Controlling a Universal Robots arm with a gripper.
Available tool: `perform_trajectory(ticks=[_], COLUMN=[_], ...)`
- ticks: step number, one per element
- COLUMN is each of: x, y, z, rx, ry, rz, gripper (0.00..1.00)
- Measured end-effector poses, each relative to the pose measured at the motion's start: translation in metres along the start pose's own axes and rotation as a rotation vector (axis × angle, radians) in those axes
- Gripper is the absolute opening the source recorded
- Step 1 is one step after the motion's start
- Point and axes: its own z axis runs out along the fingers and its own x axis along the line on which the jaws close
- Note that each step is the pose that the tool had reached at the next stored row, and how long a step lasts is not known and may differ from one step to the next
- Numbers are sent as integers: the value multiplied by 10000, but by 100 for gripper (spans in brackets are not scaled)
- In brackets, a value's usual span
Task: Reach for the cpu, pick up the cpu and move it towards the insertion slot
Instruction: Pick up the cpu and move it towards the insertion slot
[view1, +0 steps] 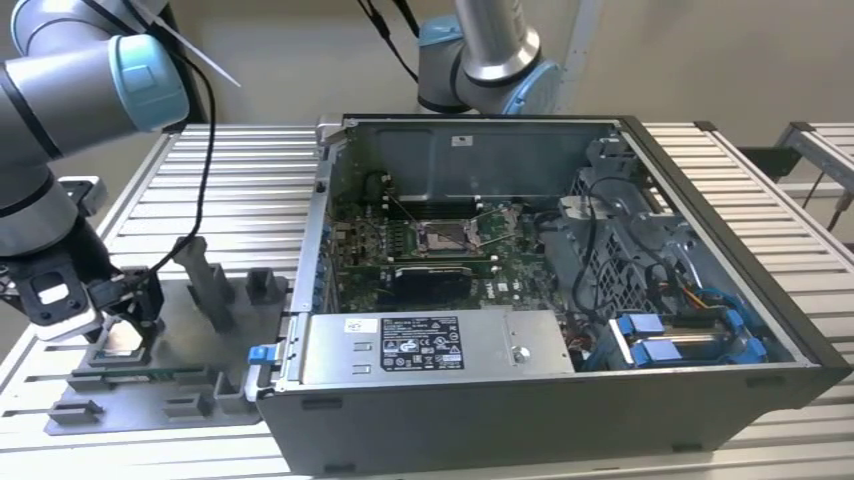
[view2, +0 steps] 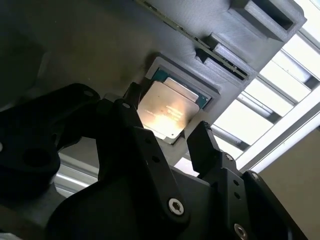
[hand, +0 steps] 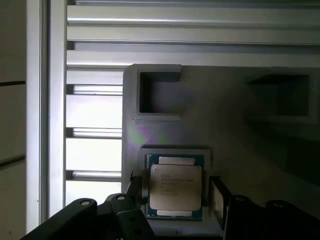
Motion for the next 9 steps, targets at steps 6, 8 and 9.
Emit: perform_trajectory(ticks=[6,8,9], x=[0,0,0], y=[-1,-1,-1], z=[21,25,27], rx=[0,0,0], ry=[0,0,0], rz=[0,0,0], gripper=[100,100,100])
